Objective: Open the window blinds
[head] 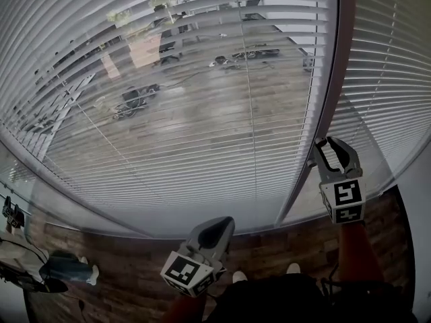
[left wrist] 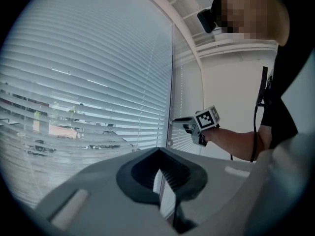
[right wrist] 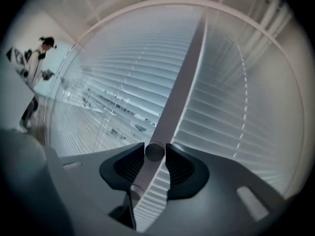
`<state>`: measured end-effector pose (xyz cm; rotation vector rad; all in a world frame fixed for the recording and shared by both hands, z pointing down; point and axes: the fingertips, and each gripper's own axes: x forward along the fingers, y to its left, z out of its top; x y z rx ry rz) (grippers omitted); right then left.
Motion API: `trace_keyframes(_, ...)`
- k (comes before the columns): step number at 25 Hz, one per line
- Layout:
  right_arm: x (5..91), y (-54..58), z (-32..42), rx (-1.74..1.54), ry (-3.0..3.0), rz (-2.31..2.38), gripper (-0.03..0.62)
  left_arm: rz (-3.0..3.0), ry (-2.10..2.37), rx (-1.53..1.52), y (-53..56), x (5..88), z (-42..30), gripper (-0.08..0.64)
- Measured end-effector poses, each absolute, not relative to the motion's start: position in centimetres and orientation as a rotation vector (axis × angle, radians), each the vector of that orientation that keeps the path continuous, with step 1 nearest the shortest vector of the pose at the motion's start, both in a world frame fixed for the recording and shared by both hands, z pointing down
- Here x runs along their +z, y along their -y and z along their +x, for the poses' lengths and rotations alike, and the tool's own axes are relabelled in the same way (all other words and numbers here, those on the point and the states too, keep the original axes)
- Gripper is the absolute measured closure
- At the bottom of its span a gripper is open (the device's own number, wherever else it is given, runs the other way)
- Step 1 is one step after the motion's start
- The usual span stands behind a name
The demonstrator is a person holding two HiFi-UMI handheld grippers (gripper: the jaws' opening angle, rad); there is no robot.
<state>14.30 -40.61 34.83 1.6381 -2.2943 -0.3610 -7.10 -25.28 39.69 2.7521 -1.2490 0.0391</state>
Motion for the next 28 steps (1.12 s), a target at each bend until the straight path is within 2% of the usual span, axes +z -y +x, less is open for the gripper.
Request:
trace_keyframes(5,35.19,40.75,14.87,0.125,2.571,1.709,0.428,2.757,1.243,0.039,25.19,39.80,-7.05,0.560)
trace_keyframes(7,35.32,40.78,14.88,0.207,2.602,1.714,0.431,2.748,1.247,0.047,25.14,39.85,-7.10,0.560)
trace_keyframes(17,35.31,40.90,14.86,0.094,2.545,1.732,0.442,2.755,1.249,0.038,25.26,39.82,-7.16,0.560)
trace_keyframes(28,35.26,40.82,14.58,-0.198,2.361,1.685,0.445,2.739,1.256,0.059,25.23,40.18,-7.46,0.560)
